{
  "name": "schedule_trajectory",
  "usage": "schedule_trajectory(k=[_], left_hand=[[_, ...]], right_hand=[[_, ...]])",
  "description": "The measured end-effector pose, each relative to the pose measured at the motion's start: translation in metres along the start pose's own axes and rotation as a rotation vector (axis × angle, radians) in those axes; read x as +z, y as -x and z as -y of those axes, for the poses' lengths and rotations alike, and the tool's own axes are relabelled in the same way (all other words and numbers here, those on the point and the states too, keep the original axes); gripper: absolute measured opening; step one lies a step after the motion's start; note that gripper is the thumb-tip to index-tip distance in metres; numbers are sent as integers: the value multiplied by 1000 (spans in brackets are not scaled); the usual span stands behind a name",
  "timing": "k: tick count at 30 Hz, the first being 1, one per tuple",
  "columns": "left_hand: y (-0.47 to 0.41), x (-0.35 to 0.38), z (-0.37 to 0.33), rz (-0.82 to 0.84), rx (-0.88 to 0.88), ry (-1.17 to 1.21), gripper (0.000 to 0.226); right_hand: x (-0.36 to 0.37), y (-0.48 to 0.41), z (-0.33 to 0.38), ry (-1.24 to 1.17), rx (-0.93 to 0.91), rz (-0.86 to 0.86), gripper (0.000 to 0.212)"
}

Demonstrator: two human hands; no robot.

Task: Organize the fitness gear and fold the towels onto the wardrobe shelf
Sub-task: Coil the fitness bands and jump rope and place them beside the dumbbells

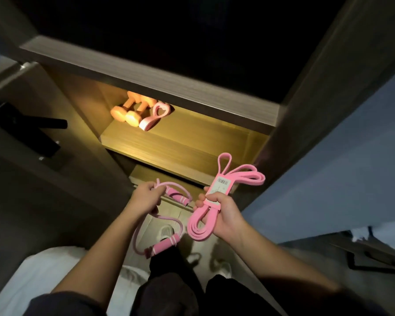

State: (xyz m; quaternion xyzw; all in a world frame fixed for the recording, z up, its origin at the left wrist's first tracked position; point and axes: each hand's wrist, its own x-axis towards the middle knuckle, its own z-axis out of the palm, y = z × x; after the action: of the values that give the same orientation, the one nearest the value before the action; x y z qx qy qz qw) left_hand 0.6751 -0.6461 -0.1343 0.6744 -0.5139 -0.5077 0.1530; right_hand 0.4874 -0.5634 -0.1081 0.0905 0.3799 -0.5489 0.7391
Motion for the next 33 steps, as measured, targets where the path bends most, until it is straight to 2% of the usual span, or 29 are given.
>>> schedule_trajectory(k=[5,9,12,19,22,25,29,33], left_hand=[[-36,-35,10,-29,9,11,31],[-91,-77,15,-6,54,-97,29],[-140,-106,24,-51,106,-146,30],[-220,-130,88,-85,224,-229,37],[-230,-135,121,-103,288,-162,39],[-230,-146,154,-81,311,-38,28],[-232,-161,182,-32,302,97,20],[-239,-168,200,-5,280,134,15]], right_hand=[[19,-40,-7,129,12,2,17],[42,-98,-29,89,4,10,23],[60,-152,-43,94,-19,42,25],[42,-260,-83,264,20,235,22],[28,-285,-108,396,-35,256,40],[23,-296,-133,487,-123,274,53],[29,-302,-155,584,-269,185,57],[39,-308,-155,1176,-557,-80,43]])
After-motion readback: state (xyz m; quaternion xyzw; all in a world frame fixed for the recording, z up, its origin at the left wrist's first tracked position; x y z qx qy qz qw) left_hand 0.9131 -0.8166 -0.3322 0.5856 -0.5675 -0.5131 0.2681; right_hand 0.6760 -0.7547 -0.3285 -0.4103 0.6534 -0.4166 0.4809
